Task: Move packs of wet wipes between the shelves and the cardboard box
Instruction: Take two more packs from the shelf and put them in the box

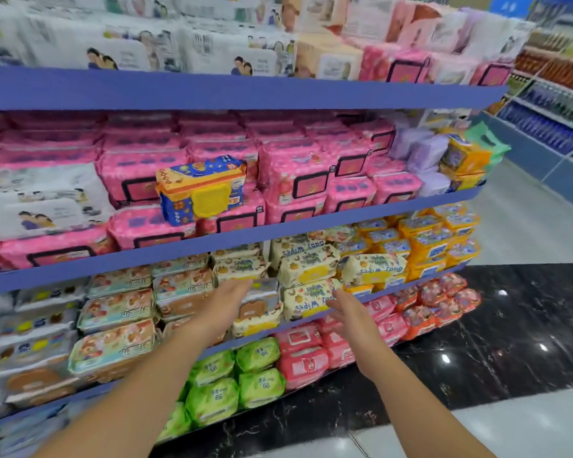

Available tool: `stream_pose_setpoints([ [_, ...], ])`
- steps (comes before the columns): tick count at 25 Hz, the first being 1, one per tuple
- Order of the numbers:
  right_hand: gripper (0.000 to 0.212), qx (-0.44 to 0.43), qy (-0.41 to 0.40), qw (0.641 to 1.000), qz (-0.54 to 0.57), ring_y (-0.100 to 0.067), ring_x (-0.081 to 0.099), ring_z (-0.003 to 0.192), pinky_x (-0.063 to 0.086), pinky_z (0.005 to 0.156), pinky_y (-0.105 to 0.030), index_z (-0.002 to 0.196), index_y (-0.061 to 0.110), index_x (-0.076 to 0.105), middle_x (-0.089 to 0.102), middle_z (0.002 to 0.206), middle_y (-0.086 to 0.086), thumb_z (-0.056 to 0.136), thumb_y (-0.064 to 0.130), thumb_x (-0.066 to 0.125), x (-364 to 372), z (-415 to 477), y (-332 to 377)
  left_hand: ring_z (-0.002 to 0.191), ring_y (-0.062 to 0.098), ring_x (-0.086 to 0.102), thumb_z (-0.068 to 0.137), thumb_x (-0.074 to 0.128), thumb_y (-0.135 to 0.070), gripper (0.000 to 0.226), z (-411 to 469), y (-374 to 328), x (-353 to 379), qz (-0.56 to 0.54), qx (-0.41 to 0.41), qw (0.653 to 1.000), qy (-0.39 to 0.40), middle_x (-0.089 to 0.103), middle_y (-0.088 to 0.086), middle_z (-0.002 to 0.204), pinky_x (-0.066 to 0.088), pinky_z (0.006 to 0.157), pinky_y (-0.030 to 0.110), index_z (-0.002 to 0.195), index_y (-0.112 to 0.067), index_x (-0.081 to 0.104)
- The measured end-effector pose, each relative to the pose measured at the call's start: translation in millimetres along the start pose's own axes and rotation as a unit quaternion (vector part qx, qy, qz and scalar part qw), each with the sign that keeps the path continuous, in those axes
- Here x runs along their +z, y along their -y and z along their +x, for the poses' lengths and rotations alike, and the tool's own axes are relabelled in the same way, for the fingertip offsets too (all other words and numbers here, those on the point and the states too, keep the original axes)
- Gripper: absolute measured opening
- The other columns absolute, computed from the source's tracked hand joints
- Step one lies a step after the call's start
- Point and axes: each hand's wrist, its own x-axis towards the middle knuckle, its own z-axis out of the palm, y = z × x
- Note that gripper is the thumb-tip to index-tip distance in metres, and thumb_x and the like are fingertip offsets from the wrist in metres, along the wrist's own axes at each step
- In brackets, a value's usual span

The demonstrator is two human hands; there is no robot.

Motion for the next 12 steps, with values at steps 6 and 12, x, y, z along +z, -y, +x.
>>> stream_pose_setpoints([
  [6,0.062,0.016,0.020,0.994,-0.103,-0.023,0.046,0.136,0.037,0.114,-0.053,0.146,0.029,0.044,0.047,0.150,0.002,0.095,0.064,0.039,-33,171,7,0.136,0.023,0.047,0.105,0.039,-0.053,0.053,140,26,20,0.107,-0.040,0.993,-0.017,0.045,-0.003,0.148,0.039,0.099,0.034,0.147,-0.022,0.046],
  [12,0.051,-0.093,0.000,0.949,-0.302,-0.034,0.053,0.126,0.041,0.091,-0.038,0.146,0.013,0.045,0.054,0.142,-0.015,0.105,0.044,0.043,-47,337,32,0.118,0.021,0.045,0.071,0.055,-0.086,0.086,240,86,41,0.460,-0.046,0.887,0.005,0.042,-0.004,0.130,0.046,0.099,0.041,0.139,-0.035,0.044],
])
